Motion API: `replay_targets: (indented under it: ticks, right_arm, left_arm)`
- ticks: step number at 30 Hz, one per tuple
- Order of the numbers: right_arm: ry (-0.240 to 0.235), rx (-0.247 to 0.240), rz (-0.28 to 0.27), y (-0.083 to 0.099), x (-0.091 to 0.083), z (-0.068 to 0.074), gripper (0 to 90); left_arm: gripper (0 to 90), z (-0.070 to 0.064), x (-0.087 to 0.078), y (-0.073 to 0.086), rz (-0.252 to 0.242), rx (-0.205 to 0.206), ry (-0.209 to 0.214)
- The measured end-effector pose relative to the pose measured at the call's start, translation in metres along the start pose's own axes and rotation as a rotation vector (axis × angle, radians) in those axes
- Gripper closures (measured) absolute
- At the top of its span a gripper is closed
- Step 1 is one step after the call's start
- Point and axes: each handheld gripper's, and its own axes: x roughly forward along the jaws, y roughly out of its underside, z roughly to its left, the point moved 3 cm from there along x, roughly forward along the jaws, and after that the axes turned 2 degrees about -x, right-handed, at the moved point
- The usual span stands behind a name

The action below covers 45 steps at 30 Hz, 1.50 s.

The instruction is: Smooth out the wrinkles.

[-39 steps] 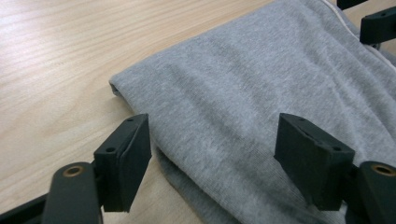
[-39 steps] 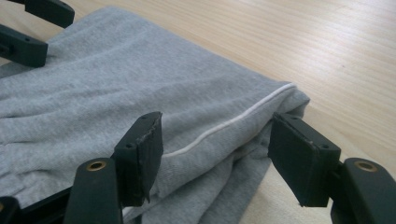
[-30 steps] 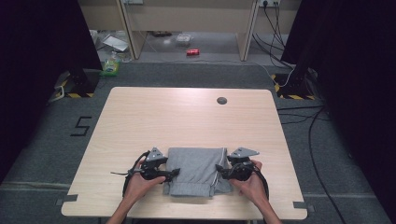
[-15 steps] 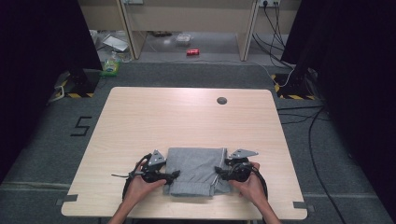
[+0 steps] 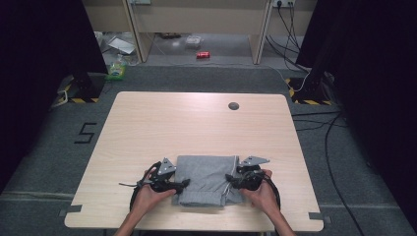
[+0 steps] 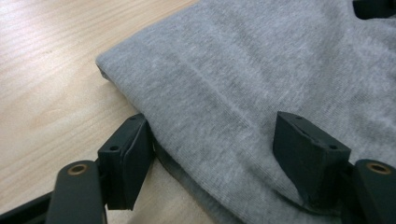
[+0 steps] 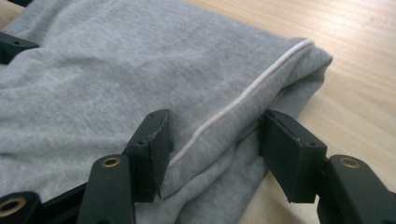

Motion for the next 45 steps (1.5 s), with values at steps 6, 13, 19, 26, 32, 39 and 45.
replay_targets:
  ticks: [6, 13, 19, 26, 32, 39, 45]
  right_arm:
    - [0.012, 0.000, -0.006, -0.009, 0.009, -0.007, 43.7]
    - [0.019, 0.005, -0.016, -0.014, 0.015, -0.015, 43.8]
    - [0.028, 0.015, -0.021, -0.021, 0.021, -0.022, 43.8]
    - [0.037, 0.026, -0.032, -0.029, 0.029, -0.030, 43.8]
    - [0.044, 0.032, -0.029, -0.035, 0.034, -0.036, 43.8]
    - [0.047, 0.039, -0.030, -0.040, 0.039, -0.041, 43.8]
    - [0.059, 0.048, -0.027, -0.047, 0.044, -0.047, 43.7]
  left_arm:
    - [29.2, 0.007, 0.004, -0.004, -0.001, -0.003, -0.008]
    - [29.3, 0.017, 0.011, -0.011, -0.004, -0.015, -0.025]
    - [29.3, 0.025, 0.017, -0.017, -0.006, -0.028, -0.036]
    - [29.3, 0.035, 0.024, -0.024, -0.007, -0.036, -0.046]
    - [29.2, 0.042, 0.028, -0.029, -0.006, -0.036, -0.044]
    - [29.1, 0.049, 0.033, -0.034, -0.010, -0.045, -0.053]
    - [29.2, 0.056, 0.039, -0.039, -0.009, -0.049, -0.062]
